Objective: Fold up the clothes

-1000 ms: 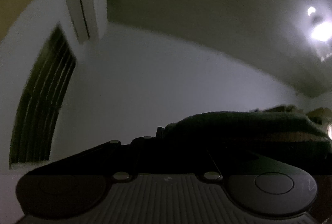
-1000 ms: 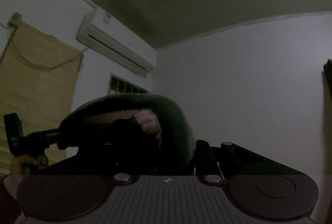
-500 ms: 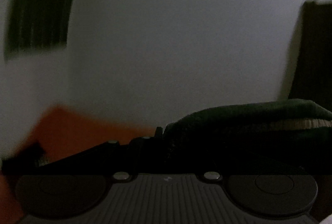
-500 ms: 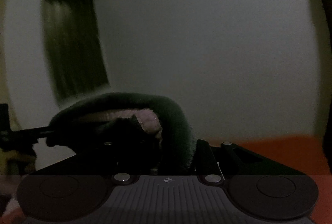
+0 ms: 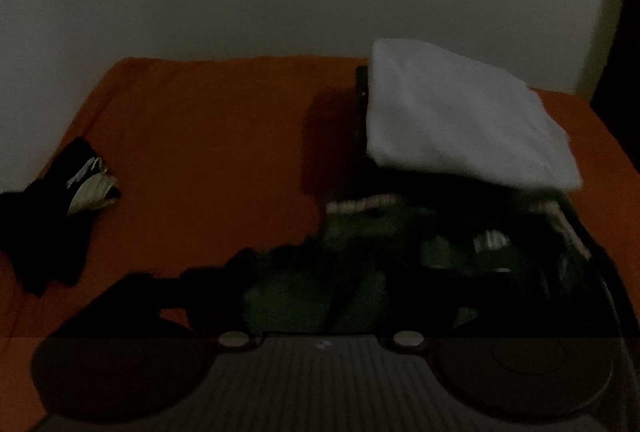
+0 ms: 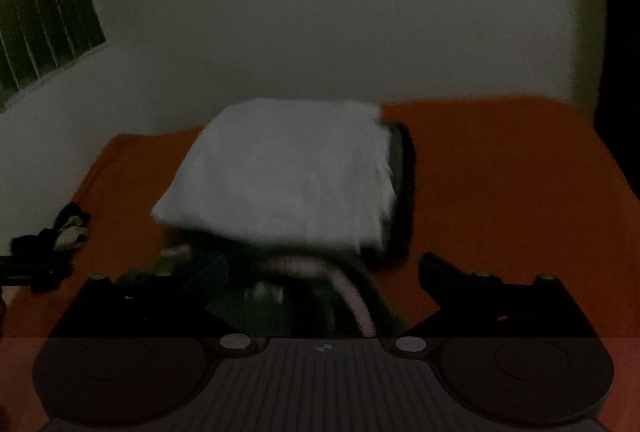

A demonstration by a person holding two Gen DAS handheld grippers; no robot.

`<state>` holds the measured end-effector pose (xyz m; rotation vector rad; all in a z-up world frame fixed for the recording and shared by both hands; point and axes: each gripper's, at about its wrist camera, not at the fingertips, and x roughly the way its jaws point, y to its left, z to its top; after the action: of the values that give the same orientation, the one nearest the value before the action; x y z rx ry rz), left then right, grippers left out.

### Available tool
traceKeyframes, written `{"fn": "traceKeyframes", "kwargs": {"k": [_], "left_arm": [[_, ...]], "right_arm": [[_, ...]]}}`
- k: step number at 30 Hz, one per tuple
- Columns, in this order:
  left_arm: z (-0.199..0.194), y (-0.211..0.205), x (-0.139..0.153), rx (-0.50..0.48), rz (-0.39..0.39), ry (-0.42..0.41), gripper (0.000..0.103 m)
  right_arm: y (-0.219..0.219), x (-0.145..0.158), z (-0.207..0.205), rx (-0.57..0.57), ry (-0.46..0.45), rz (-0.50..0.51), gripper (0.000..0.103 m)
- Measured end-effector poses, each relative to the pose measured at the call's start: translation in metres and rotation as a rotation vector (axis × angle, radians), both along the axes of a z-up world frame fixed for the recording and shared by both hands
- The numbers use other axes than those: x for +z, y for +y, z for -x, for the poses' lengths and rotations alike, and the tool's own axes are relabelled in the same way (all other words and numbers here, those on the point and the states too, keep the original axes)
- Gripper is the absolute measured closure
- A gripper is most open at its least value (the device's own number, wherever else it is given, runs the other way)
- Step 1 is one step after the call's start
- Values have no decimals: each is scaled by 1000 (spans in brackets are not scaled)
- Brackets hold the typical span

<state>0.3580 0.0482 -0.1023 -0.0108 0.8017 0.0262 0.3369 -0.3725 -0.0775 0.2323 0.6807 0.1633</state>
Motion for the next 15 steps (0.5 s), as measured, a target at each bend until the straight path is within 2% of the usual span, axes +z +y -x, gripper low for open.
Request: {"fn": "traceKeyframes", "kwargs": {"k": [3, 5, 9, 11, 14, 15], "left_arm": [[53, 18, -13, -20, -32, 21, 19], [89, 28, -25, -16, -54, 60, 19], [136, 40, -36, 15, -84, 116, 19], [151, 35, -42, 25, -97, 101, 19], [171, 24, -30, 20, -120, 62, 19], [178, 19, -24, 18, -127, 48, 19]], "right_arm": [[-22, -30, 61, -28, 60, -21, 0], [-30, -51, 99, -49, 134, -9, 0], [-40, -96, 163, -78, 287, 4, 0], [-41, -119, 180, -93, 365, 15, 0], [-35, -151, 197, -79, 466, 22, 0], [-31, -160, 201, -69, 499, 19, 8]]}}
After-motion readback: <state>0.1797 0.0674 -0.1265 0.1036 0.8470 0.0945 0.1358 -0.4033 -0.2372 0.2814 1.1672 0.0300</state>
